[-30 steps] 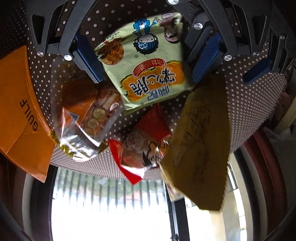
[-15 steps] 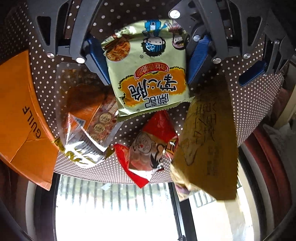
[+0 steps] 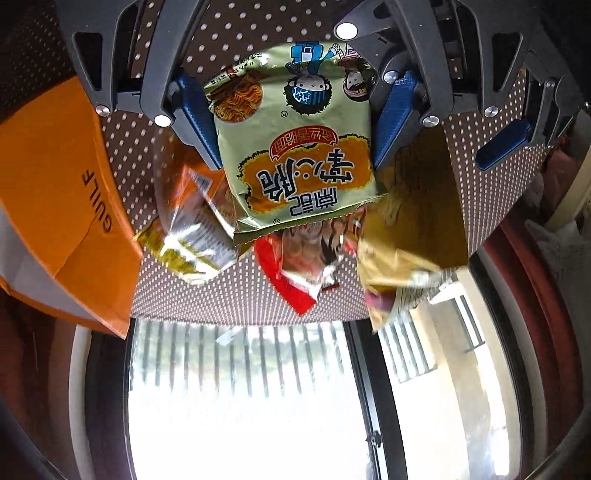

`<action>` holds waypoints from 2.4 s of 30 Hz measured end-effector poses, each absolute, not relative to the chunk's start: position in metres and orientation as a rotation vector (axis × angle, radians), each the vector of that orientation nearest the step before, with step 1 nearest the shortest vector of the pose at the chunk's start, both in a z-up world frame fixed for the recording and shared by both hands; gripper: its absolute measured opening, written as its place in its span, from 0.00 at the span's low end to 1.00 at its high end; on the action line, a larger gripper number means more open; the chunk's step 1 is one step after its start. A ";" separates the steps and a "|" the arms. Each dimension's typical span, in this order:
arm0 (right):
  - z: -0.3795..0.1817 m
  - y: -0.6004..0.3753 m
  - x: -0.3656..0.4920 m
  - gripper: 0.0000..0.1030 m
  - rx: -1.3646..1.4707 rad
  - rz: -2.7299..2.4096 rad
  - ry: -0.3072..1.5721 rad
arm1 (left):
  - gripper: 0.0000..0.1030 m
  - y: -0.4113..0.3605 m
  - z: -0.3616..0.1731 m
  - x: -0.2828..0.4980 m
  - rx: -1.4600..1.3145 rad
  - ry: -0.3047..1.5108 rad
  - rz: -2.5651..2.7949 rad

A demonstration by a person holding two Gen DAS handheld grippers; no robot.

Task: Organize snacks
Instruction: 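Grasp the green cracker bag with the right tool while the left tool grasps the yellow chip bag, then carry both held bags over the orange box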

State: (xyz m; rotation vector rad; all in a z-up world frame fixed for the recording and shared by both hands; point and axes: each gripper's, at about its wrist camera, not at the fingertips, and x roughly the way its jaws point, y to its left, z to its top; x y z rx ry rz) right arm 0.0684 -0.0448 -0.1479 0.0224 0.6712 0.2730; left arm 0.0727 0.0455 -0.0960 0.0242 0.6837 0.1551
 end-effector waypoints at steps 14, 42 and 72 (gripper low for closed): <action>-0.132 -0.050 0.108 0.78 0.054 0.260 0.647 | 0.97 0.067 -0.085 0.100 0.050 0.632 0.247; -0.122 -0.059 0.108 0.78 0.053 0.299 0.636 | 0.47 0.051 -0.077 0.095 0.011 0.593 0.167; -0.074 -0.101 0.048 0.78 0.056 0.314 0.448 | 0.47 0.013 -0.018 0.038 -0.007 0.442 0.113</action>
